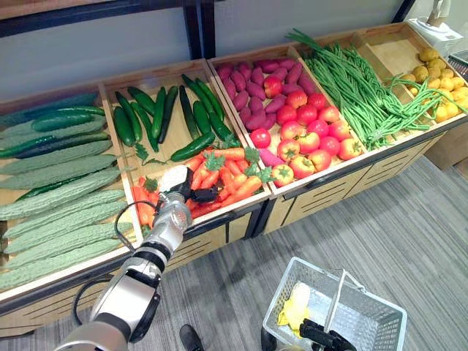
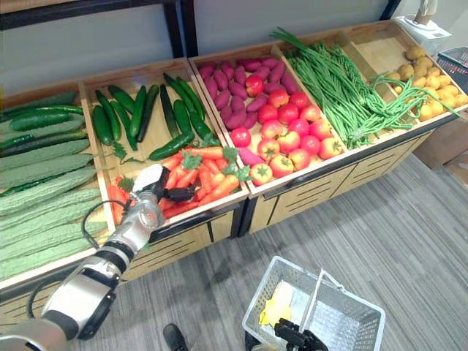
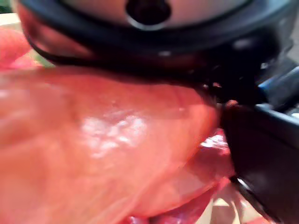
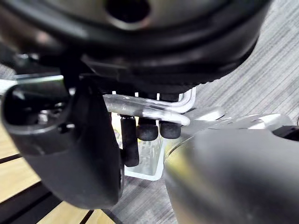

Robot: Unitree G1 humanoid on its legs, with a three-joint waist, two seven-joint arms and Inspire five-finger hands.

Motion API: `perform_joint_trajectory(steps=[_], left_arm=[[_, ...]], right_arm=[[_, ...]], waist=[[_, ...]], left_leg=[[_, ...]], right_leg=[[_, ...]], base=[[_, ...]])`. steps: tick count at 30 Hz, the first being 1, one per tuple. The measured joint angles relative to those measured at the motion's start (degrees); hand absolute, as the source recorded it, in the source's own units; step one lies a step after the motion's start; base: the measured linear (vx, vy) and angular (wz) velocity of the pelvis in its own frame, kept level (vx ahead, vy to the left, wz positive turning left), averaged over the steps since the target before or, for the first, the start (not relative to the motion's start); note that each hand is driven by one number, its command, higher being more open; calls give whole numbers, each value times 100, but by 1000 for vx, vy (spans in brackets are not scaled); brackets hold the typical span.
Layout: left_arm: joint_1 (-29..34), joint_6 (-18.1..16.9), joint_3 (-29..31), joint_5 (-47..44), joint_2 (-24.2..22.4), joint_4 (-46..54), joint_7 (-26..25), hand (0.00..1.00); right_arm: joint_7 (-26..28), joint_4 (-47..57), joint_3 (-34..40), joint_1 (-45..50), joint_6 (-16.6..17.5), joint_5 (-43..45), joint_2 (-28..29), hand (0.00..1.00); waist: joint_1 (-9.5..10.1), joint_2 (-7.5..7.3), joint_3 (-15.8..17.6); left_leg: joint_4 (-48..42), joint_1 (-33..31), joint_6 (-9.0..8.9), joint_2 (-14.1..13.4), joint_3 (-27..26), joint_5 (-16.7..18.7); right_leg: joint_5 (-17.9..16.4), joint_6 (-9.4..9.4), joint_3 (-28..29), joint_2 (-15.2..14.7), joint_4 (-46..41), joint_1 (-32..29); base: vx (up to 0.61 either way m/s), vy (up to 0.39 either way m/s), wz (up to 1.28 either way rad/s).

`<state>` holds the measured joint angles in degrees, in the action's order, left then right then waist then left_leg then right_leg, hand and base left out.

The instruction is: Pick vegetable in the basket

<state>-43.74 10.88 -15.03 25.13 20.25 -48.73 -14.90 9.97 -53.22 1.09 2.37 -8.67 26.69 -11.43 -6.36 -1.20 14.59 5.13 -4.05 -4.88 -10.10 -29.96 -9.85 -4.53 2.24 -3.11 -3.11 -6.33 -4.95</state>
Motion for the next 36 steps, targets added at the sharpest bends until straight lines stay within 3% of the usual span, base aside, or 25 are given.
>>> perform_joint_trajectory(steps=[4,8,12,15,22,28,32,36], left_arm=[[73,233,311,-393,367,602,-7,0],[92,307,492,-1013,861,1763,-98,0],[118,305,600,-2988,1177,3029,126,0],[261,306,740,-3855,1198,3635,540,0],[513,604,724,-5052,1197,3861,1788,0],[895,980,607,-5666,1247,4037,2742,0],[895,986,322,-5947,1279,4137,2990,0],[895,985,186,-6158,1233,4319,2975,0]], right_arm=[[8,7,137,70,-17,-24,28,0],[19,84,580,369,-50,-186,57,0],[2,71,945,570,-236,-251,86,0],[-7,50,1159,611,-316,-427,161,0],[-19,-62,1541,803,-376,-635,241,0],[-28,-165,1809,1027,-373,-623,341,0],[-106,-170,1905,1052,-376,-379,401,0],[-285,-339,2611,958,-424,138,409,0]], waist=[[4,27,-13],[181,252,-179],[320,397,-469],[325,407,-698],[311,447,-1000],[316,339,-1190],[301,309,-1254],[279,321,-1259]], left_leg=[[-1,90,-63,-9,111,-62],[0,121,-67,-25,248,-67],[1,251,-66,-7,318,-66],[24,297,-65,-3,350,-65],[37,392,-7,1,339,-20],[37,393,36,36,339,-14],[36,393,42,48,370,-17],[0,520,45,14,241,-19]], right_leg=[[-145,-45,-138,-7,-200,79],[-222,-56,-289,5,-290,170],[-249,-62,-392,-8,-279,383],[-281,-80,-411,-10,-266,446],[-243,-50,-415,-14,-181,567],[-44,0,-402,-31,95,693],[-33,4,-392,-40,101,703],[-77,-23,-220,1,-43,677]], base=[[-30,-40,19],[-26,-24,21],[-26,-5,16],[-43,3,7],[-77,25,0],[-26,22,0],[0,0,0],[-19,-9,-15]])
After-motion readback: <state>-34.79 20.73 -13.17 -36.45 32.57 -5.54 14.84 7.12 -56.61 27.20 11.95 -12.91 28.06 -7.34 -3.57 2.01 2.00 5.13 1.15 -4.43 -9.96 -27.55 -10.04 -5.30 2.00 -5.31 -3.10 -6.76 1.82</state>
